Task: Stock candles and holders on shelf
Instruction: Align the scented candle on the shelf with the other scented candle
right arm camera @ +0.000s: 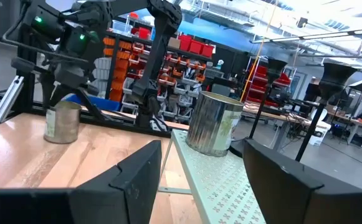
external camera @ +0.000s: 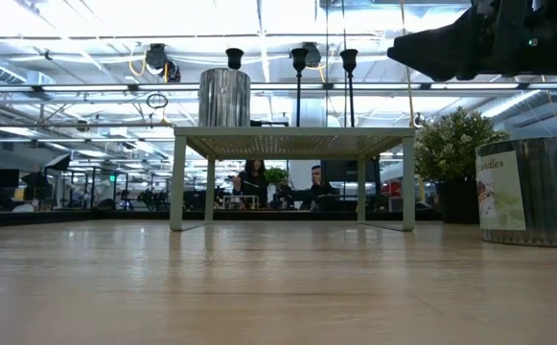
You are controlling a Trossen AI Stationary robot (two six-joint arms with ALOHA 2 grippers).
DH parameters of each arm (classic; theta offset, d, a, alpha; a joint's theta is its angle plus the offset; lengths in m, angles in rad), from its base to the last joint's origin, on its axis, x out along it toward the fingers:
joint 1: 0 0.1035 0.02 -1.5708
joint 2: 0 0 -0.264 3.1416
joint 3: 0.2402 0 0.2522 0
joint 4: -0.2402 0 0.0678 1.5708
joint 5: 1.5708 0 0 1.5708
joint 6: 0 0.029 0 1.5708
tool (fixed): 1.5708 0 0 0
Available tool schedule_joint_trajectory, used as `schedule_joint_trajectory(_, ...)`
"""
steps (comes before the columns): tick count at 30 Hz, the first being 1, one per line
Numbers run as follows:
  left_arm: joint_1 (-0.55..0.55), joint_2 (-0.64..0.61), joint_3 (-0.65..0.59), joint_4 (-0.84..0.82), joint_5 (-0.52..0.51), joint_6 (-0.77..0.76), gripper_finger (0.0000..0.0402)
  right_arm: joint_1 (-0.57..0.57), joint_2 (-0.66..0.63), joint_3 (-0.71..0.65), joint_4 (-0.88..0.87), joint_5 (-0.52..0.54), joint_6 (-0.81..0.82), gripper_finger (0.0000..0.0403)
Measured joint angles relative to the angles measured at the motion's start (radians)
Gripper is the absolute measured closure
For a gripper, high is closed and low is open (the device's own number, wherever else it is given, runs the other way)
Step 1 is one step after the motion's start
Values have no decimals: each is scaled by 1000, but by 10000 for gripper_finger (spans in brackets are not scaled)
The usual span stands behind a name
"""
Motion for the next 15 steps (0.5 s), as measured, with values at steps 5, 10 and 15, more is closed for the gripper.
schedule_joint_trajectory(5, 92, 2, 119, -92, -35, 258, 396, 0, 0, 0, 0, -1, 34, 181)
schedule_joint_trajectory(10, 203, 2, 241, -216, -38, 528, 397, 0, 0, 0, -10, -83, 64, 181)
schedule_joint_trajectory(15, 328, 0, 323, -208, -10, 761, 398, 0, 0, 0, -8, -186, 138, 181)
